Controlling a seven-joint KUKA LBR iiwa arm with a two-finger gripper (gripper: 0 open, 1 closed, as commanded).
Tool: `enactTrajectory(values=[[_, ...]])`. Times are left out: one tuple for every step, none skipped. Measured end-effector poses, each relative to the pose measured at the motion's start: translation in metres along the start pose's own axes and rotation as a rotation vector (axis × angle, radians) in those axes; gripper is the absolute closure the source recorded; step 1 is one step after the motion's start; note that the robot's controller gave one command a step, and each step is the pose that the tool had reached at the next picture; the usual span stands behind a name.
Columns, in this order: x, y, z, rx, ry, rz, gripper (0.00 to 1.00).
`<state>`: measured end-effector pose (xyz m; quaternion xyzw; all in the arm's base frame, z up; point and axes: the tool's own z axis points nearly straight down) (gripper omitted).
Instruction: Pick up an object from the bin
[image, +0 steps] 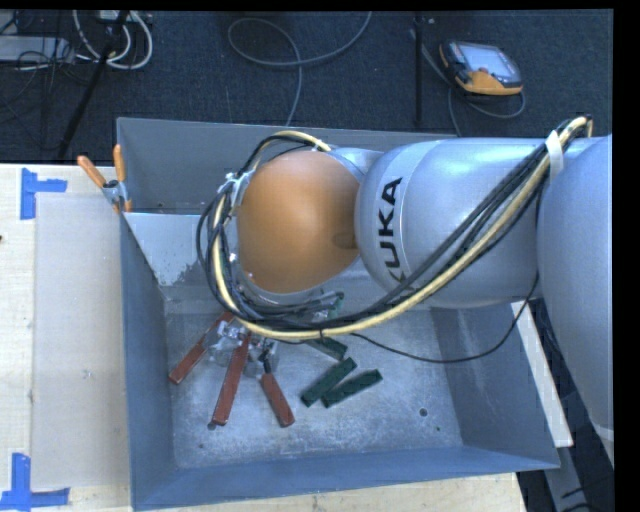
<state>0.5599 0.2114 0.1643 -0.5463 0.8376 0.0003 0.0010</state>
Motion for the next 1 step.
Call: enactTrajectory(values=[[-0.0004, -0.0003, -0.0085, 0.0, 0.0, 0.005, 1.0]])
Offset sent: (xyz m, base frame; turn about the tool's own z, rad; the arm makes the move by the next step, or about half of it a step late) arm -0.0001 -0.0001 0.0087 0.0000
